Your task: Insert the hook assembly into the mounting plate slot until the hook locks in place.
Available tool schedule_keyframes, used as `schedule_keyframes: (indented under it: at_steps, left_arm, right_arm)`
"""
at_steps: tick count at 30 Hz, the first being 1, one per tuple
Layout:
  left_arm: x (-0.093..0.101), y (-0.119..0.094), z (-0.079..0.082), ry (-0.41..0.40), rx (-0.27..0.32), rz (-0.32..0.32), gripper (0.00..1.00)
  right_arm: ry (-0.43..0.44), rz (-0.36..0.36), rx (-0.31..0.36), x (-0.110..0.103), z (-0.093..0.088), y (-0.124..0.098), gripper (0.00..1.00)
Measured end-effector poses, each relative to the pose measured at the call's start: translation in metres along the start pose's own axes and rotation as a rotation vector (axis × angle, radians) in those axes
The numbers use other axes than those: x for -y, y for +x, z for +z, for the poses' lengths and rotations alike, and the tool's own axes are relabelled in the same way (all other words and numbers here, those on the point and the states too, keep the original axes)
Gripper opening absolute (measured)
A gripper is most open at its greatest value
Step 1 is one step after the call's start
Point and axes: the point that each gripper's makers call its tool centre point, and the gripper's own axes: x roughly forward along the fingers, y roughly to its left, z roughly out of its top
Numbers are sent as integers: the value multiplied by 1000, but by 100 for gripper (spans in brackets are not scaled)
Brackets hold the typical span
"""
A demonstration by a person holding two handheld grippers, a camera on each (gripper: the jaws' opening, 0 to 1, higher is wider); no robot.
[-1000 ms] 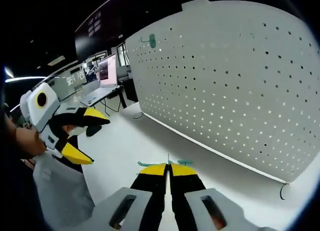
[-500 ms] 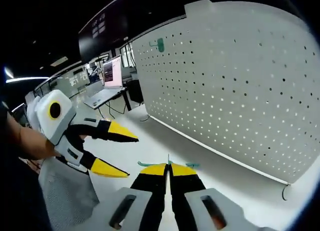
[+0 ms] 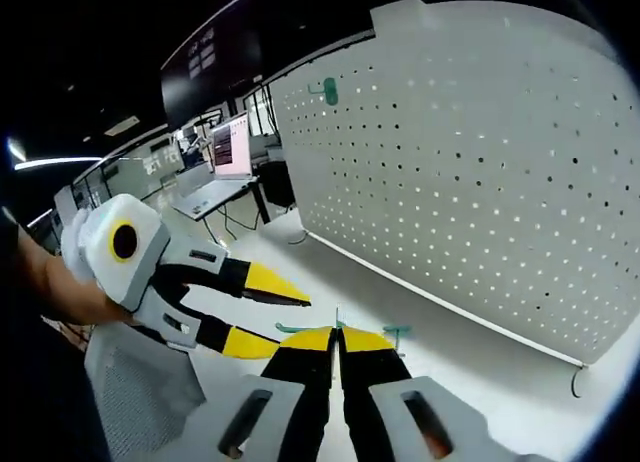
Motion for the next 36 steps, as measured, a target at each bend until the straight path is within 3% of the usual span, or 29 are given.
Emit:
schedule_keyframes:
  at_steps: [21,36]
  left_arm:
    - [5,7,-2,70,0,-5,7]
    - [3,7,-3,51,3,-2,4]
  right_arm:
    - [30,34,0,-8,-1,0,0]
    - [56,48,-4,-9,-2,1,0]
